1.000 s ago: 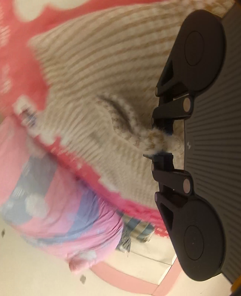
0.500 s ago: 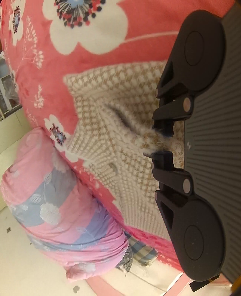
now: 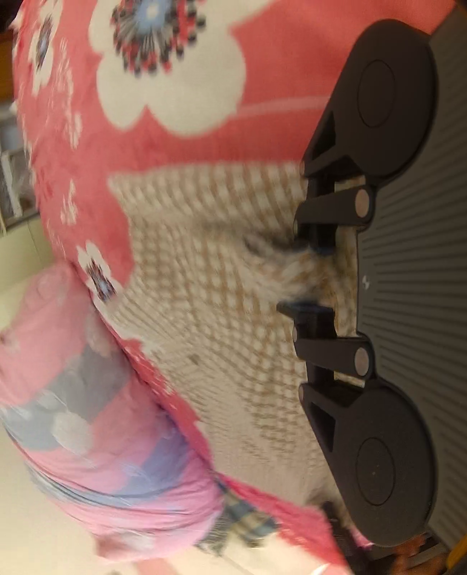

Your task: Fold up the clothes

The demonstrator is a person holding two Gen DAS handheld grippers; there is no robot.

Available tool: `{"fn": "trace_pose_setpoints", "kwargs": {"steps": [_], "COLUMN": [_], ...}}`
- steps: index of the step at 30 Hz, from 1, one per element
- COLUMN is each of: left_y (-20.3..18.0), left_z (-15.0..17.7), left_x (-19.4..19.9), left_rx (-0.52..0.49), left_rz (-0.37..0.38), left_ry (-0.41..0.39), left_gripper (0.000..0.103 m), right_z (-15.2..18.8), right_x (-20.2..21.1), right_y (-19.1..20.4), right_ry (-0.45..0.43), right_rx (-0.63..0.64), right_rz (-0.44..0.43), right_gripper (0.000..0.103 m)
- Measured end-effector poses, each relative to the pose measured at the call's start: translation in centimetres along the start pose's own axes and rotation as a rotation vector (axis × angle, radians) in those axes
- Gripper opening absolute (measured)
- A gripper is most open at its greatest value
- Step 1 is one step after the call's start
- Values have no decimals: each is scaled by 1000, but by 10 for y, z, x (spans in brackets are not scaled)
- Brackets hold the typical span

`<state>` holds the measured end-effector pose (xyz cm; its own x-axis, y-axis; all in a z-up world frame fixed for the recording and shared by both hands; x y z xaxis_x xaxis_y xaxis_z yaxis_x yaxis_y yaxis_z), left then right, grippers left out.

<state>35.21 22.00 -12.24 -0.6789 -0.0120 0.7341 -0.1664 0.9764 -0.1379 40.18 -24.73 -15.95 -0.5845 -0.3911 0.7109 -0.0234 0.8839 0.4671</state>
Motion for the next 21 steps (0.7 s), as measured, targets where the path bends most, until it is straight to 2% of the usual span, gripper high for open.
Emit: {"fn": "trace_pose_setpoints", "kwargs": {"steps": [3, 5, 6, 8, 11, 12, 14, 16, 21], "left_y": [-17, -28, -43, -78, -120, -129, -135, -134, -135], "left_z": [-21, -36, -45, -55, -42, -32, -9, -11, -34], "left_x": [18, 29, 25, 5, -41, -59, -73, -66, -45], "left_rx": [-6, -10, -34, -107, -235, -268, -328, -322, -292], "left_rz": [55, 94, 111, 128, 69, 39, -7, 6, 52], "left_ry": [-57, -95, -87, -53, 16, 54, 0, -12, -76], "left_gripper": [69, 69, 69, 68, 67, 67, 67, 68, 67], "right_z": [-9, -16, -19, -20, -8, 0, 21, 34, 10], "right_x": [36, 41, 44, 31, -4, -23, -63, -63, -43], "right_y": [2, 24, 36, 70, 114, 116, 111, 106, 126], "right_ry": [-104, -132, -145, -129, -81, -27, 77, 2, -42], "right_rx": [50, 141, 187, 295, 493, 534, 598, 632, 634], "right_rz": [117, 103, 94, 44, 40, 62, 115, 104, 93], "right_gripper": [28, 28, 28, 27, 26, 25, 25, 25, 26]}}
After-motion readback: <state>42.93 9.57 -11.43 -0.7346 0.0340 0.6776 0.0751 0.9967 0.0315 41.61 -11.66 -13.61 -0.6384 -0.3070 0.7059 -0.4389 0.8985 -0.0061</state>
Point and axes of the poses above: each gripper's, at about its wrist camera, not at the fingertips, and x roughly against the way its jaws point, y to its left, z to its underside, the point moved 4 cm from there along -x, roughly the way its jaws point, and after that the axes turned 13 degrees about y, right-handed, at the moved point
